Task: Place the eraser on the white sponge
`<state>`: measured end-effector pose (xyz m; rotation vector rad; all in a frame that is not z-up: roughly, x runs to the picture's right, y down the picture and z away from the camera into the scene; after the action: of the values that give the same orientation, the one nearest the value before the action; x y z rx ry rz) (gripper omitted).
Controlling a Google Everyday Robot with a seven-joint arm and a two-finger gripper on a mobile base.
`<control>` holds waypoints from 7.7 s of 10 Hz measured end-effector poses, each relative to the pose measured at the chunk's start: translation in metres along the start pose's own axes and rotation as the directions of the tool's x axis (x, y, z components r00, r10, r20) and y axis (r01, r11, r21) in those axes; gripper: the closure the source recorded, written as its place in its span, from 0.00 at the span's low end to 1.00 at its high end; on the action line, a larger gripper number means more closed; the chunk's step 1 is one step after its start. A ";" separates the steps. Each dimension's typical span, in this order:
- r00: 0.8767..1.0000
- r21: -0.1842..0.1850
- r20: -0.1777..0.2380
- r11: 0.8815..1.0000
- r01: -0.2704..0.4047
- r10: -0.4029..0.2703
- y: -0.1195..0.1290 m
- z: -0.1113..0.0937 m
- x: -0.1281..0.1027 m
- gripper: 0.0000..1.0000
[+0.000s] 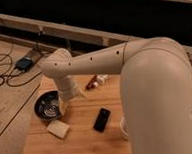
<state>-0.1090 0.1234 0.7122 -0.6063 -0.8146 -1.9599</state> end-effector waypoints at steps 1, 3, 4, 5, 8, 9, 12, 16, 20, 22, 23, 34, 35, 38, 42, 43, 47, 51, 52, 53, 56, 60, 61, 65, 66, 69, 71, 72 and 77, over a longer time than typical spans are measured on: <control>1.000 0.000 0.000 1.000 0.000 0.000 0.000 0.000 0.000 0.20; 1.000 0.000 0.000 1.000 0.000 0.000 0.000 0.000 0.000 0.20; 1.000 0.000 0.000 1.000 0.000 0.000 0.000 0.000 0.000 0.20; 1.000 0.000 0.000 1.000 0.000 0.000 0.000 0.000 0.000 0.20; 1.000 0.000 0.000 1.000 0.000 0.000 0.000 0.000 0.000 0.20; 1.000 0.000 0.000 1.000 0.000 0.000 0.000 0.000 0.000 0.20; 1.000 0.000 0.000 1.000 0.000 0.000 0.000 0.000 0.000 0.20; 1.000 0.000 0.001 1.000 -0.001 0.001 0.000 0.000 0.000 0.20; 0.993 -0.016 0.047 0.994 -0.106 0.107 0.039 0.026 -0.013 0.20; 0.978 -0.007 0.055 0.980 -0.201 0.201 0.058 0.047 -0.021 0.20; 0.971 0.000 0.056 0.972 -0.234 0.234 0.063 0.055 -0.024 0.20; 0.801 0.047 0.082 0.801 -0.597 0.592 0.113 0.148 -0.055 0.20; 0.795 0.055 0.084 0.794 -0.606 0.601 0.114 0.154 -0.053 0.20; 0.789 0.087 0.086 0.785 -0.614 0.608 0.116 0.168 -0.042 0.20; 0.795 0.113 0.080 0.787 -0.607 0.602 0.119 0.174 -0.030 0.46; 0.797 0.116 0.078 0.789 -0.604 0.598 0.120 0.173 -0.029 0.54; 0.830 0.135 0.077 0.819 -0.558 0.553 0.115 0.160 -0.024 0.95; 0.908 0.165 0.073 0.892 -0.420 0.413 0.086 0.143 -0.010 1.00; 0.930 0.177 0.067 0.913 -0.367 0.361 0.076 0.137 -0.004 1.00; 0.949 0.186 0.062 0.930 -0.316 0.310 0.065 0.132 0.002 1.00; 0.992 0.215 0.049 0.969 -0.121 0.113 0.012 0.114 0.023 1.00; 0.996 0.231 0.040 0.971 0.067 -0.078 -0.047 0.101 0.038 1.00; 0.992 0.239 0.039 0.965 0.110 -0.123 -0.064 0.097 0.041 1.00; 0.973 0.258 0.044 0.944 0.207 -0.226 -0.102 0.088 0.043 1.00; 0.968 0.261 0.046 0.939 0.225 -0.245 -0.109 0.087 0.044 1.00; 0.953 0.271 0.052 0.923 0.273 -0.297 -0.127 0.086 0.043 1.00; 0.944 0.267 0.053 0.915 0.302 -0.327 -0.136 0.089 0.044 1.00; 0.941 0.263 0.051 0.914 0.310 -0.334 -0.138 0.090 0.047 1.00; 0.946 0.236 0.027 0.921 0.309 -0.324 -0.133 0.099 0.067 1.00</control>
<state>-0.2477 0.2105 0.7841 -0.4221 -1.2247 -2.1014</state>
